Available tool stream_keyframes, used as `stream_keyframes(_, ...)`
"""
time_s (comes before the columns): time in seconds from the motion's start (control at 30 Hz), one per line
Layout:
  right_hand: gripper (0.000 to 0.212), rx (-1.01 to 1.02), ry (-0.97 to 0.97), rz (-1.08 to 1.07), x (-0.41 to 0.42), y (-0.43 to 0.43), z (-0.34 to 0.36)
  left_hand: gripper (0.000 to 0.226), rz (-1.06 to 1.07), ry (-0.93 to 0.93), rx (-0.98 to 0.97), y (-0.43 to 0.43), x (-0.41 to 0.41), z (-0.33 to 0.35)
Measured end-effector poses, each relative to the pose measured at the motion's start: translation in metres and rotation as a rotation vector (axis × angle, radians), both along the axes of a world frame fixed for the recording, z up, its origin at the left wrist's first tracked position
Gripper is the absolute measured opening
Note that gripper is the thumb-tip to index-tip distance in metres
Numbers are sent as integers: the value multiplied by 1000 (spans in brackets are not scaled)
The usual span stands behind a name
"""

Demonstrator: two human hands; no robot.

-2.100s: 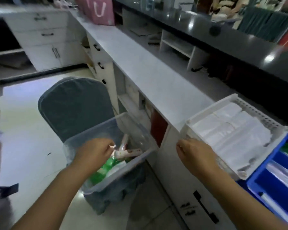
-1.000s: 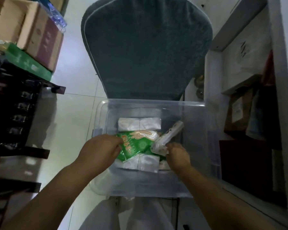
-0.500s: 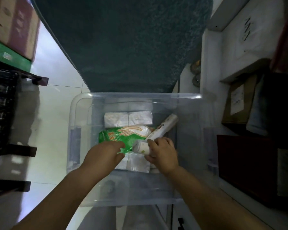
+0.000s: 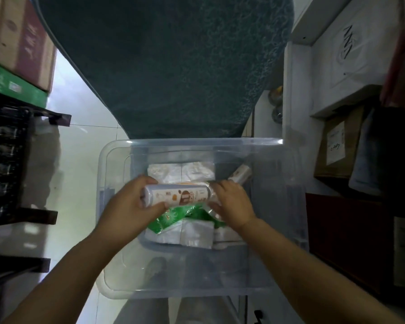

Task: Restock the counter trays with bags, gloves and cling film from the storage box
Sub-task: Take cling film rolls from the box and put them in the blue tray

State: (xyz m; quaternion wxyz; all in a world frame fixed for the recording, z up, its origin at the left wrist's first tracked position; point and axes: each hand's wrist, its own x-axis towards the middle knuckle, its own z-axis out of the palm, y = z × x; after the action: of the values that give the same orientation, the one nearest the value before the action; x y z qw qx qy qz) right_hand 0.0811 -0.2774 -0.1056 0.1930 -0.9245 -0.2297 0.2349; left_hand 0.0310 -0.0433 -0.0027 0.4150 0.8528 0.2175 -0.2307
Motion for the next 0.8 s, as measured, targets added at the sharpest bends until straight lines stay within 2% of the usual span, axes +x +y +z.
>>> stream_keyframes(0.1, 19, -103, 64, -96, 16, -14, -29, 38, 45, -7, 48, 17, 3, -2)
stream_keyframes(0.17, 19, -172, 69, -110, 23, -21, -48, 37, 46, 4, 79, 24, 4, -5)
stream_keyframes(0.3, 26, -281, 29, 140, 32, -26, -69, 39, 37, 25, 122, 28, 7, -11)
stream_keyframes(0.43, 18, -403, -5, 195, 38, -22, -63, 41, 9, 32, 142, 26, 10, -8)
stream_keyframes(0.53, 21, -426, 2, 242, 35, -23, -42, 40, -10, 21, 144, 24, 12, 3)
stream_keyframes(0.6, 32, -391, -50, 255, 29, -28, -25, 39, -19, 3, 147, 24, 12, 15)
stream_keyframes(0.7, 52, -373, -95, 217, 13, -32, 8, 38, -36, -50, 165, 26, 13, 34)
stream_keyframes(0.8, 54, -338, -22, 120, -7, -30, 44, 39, -49, -104, 181, 31, 10, 53)
